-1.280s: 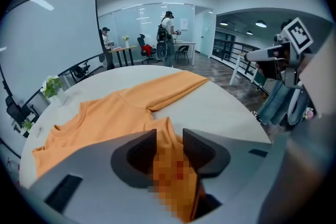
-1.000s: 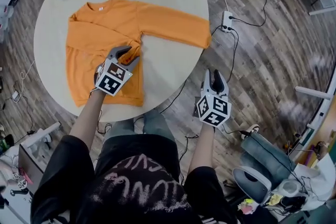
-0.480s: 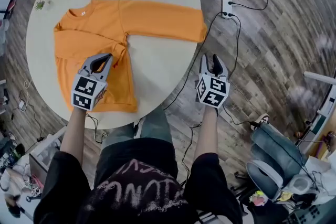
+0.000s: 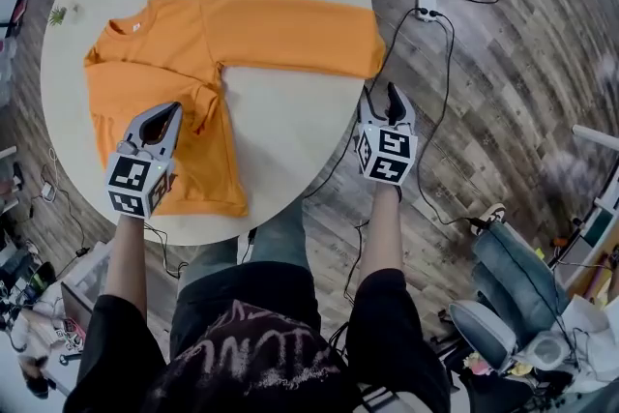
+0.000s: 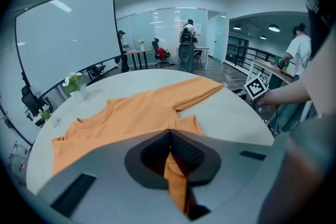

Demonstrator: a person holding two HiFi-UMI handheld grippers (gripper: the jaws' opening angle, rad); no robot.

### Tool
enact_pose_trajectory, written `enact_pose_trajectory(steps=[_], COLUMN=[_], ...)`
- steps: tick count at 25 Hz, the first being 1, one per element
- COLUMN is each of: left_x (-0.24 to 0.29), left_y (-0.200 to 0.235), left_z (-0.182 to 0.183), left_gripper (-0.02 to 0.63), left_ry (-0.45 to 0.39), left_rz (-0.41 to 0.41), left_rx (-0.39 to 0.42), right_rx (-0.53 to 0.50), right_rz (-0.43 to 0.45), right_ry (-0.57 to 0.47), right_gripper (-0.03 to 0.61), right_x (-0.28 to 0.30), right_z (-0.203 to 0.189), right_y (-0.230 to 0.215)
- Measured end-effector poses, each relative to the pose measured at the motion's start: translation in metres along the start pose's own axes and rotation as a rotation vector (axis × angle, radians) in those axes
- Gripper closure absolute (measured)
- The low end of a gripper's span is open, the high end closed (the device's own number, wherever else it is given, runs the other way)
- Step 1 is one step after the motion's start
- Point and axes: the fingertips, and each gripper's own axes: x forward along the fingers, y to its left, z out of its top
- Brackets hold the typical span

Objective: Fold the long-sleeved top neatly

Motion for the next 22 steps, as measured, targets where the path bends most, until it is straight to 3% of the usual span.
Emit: enact_pose_trajectory(steps=[7,17,22], left_x=[0.005,0.001,-0.004], left_y=[0.002,0.002,-0.001], left_z=[0.003,0.006,0.007], left_gripper=[0.603,0.603,0.603], left_ry=[-0.001,-0.026,-0.043], left_rz=[0.007,0.01,0.001], left_rx=[0.005,-0.018,-0.046], right_rx=[-0.025,-0.03,-0.027], right_rz=[0.011,-0.076,-0.118], right_ry=[-0.012,-0.041,-0.063], right_gripper=[0.323,0.482,0.515], right_x=[0.027,0.022,0.005], right_z=[0.006,0.022,0.037], right_y=[-0.002,-0.022,-0.035])
